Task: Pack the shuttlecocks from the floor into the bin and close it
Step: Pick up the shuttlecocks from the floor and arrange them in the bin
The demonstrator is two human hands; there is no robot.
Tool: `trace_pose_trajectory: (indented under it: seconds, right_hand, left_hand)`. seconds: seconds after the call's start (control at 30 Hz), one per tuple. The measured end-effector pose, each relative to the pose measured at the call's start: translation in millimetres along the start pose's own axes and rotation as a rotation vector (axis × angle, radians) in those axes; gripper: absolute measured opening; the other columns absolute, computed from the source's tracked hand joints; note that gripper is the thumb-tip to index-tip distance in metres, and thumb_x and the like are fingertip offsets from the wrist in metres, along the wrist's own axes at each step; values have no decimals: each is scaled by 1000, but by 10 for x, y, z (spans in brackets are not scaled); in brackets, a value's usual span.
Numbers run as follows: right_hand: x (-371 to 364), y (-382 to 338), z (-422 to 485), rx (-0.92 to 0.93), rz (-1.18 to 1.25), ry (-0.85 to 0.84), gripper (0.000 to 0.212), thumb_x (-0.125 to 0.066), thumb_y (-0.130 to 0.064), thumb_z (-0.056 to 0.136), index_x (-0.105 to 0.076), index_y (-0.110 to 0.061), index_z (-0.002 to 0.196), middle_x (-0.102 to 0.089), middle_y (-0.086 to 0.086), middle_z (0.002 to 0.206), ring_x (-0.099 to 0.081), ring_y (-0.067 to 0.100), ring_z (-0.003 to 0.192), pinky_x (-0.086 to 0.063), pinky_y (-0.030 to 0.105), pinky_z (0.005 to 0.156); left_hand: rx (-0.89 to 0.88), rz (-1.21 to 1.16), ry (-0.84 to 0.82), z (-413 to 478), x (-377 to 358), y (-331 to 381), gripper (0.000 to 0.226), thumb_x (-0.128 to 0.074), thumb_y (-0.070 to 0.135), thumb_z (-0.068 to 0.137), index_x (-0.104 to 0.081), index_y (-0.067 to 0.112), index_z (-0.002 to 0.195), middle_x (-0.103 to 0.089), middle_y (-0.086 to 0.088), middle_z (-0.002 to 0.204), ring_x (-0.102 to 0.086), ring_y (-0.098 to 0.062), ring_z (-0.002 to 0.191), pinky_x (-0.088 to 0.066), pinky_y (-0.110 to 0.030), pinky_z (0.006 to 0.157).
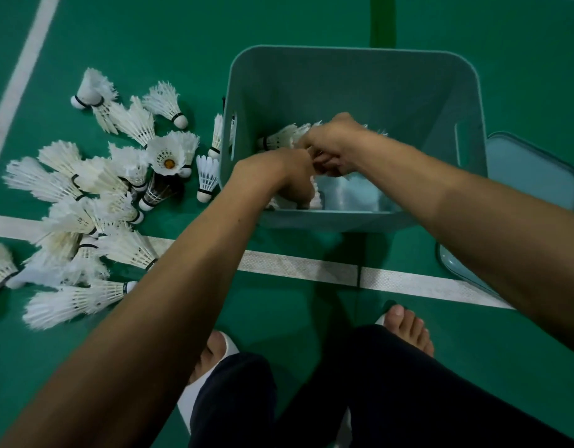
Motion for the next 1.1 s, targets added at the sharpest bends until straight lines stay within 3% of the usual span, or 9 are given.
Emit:
trace_pose_trajectory:
  seconds: [0.07, 0.2, 0.3, 0.47, 0.57, 0.63, 0.73, 0.87, 1.1]
  right_hand:
    - [206, 25, -170, 31, -79, 39, 12, -71, -16, 84, -68, -7, 78, -73, 9, 69, -56, 19, 47, -44, 21, 46]
    - [430, -34, -461, 168, -96, -112, 39, -71, -35, 91, -76, 2, 98, -79, 13, 87, -66, 20, 70, -56, 32, 66]
    - [443, -27, -515, 223, -166, -105, 27, -76, -22, 85, -77, 3, 95, -74, 11, 79, -68, 19, 72, -54, 33, 64]
    - [405, 112, -412, 149, -207, 84, 9, -78, -6, 78, -75, 2, 81, -70, 12, 68, -64, 20, 61, -46, 26, 48]
    - [381, 253, -288, 26, -154, 125, 19, -80, -2, 77, -66, -3, 65, -65, 11, 52, -64, 24, 52, -57, 29, 51]
    - [298, 308, -245, -56, -113, 42, 19, -76, -1, 84, -63, -2, 69, -62, 12, 55, -63, 23, 51, -62, 32, 54]
    - [136, 304, -175, -107, -17, -43, 11, -66, -1, 94, -63, 0, 84, -60, 12, 67, -60, 20, 52, -58, 29, 43]
    - [-11, 289, -3, -145, 27, -5, 19, -60, -1, 99, -60, -2, 80, -60, 11, 68, -60, 21, 51, -52, 26, 36]
    - [-49, 307, 135, -132, -43, 13, 18, -53, 5, 100, -60, 2, 84, -61, 14, 66, -61, 23, 46, -55, 29, 39]
  left_hand:
    - [-13, -48, 69, -2, 44, -40, 65, -86, 29, 76, -60, 11, 133, -64, -9, 130, -61, -30, 107, -53, -40, 92]
    - [3, -133, 380, -62, 243, -29, 53, -90, 38, 68, -64, 17, 109, -68, -3, 103, -64, -29, 96, -50, -39, 79]
    - [-14, -185, 454, -128, 317, 59, 44, -91, 27, 65, -62, 24, 98, -69, -1, 98, -64, -27, 93, -48, -36, 74]
    - [-3, -246, 423, -90, 179, 52, 40, -78, 22, 77, -60, 18, 113, -66, -7, 108, -61, -27, 95, -49, -36, 78]
    - [111, -222, 393, -90, 117, -47, 28, -59, 20, 92, -54, 6, 116, -56, -12, 105, -52, -30, 94, -41, -36, 77]
    - [178, -204, 303, -74, 67, -84, 20, -54, 24, 99, -54, 7, 110, -52, -10, 105, -51, -30, 94, -39, -34, 79]
    - [209, -161, 236, -44, 52, -76, 17, -48, 15, 100, -56, 7, 112, -54, -12, 108, -53, -30, 95, -42, -35, 80]
    - [200, -73, 142, 58, -17, -28, 15, -41, 2, 98, -54, 3, 107, -55, -17, 109, -54, -31, 93, -43, -35, 80]
    - [177, -172, 181, 178, 8, -54, 22, -43, 2, 96, -60, 2, 110, -59, -15, 111, -56, -29, 92, -44, -32, 79]
Point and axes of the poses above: each hand's wrist, its own z-axis towards the middle knuckle, its own x-axis out of the back of the hand, y = z × x, the point moved 4 cm from there along z, towards the middle knuckle
